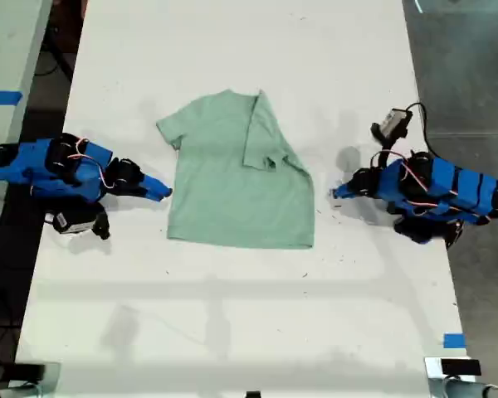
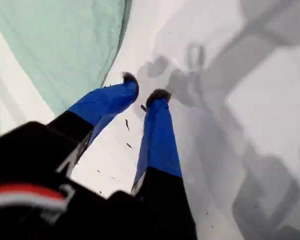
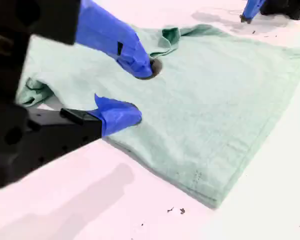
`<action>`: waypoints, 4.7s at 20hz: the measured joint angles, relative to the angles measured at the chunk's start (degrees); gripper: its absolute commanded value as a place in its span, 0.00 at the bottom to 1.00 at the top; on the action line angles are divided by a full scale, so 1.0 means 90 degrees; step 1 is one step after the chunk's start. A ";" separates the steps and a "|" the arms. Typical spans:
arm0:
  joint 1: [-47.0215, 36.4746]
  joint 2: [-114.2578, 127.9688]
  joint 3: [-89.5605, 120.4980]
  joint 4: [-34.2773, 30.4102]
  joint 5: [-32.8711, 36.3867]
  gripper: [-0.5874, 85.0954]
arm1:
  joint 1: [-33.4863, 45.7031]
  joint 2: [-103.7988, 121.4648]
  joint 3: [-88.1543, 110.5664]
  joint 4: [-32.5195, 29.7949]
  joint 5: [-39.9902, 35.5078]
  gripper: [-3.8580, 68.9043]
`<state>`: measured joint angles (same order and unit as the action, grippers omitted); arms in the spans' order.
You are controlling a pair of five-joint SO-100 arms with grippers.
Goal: Fold t shirt
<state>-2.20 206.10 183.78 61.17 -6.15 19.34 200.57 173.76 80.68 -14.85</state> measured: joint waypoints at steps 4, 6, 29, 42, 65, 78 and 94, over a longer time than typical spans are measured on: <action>-0.1299 0.0000 0.0117 -0.0244 -0.0059 0.01 | -0.0332 0.0000 0.0010 -0.0010 0.0107 0.02; -0.1387 0.0000 0.0117 -0.0244 -0.0059 0.01 | -0.0449 0.0000 0.0020 -0.0010 0.0107 0.02; -0.6191 -0.9854 -0.7227 0.0840 0.4170 0.18 | -0.0459 0.0000 0.0029 -0.0010 0.0059 0.01; -0.6240 -1.2852 -0.7900 0.0059 0.4512 0.13 | -0.0459 0.0000 0.0029 -0.0010 0.0000 0.01; -0.3184 -1.2803 -1.2197 0.1582 0.3350 0.01 | -0.0459 0.0000 0.0029 -0.0010 0.0000 0.01; -0.2539 -1.4844 -1.2910 0.0898 0.3164 0.01 | -0.0459 0.0000 0.0029 -0.0010 -0.0039 0.01; -0.2471 -1.5322 -1.2910 0.1250 0.2988 0.18 | -0.0459 0.0000 0.0029 -0.0010 -0.0049 0.01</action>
<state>-24.43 68.20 67.59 72.42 20.74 15.21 200.57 174.02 80.60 -15.29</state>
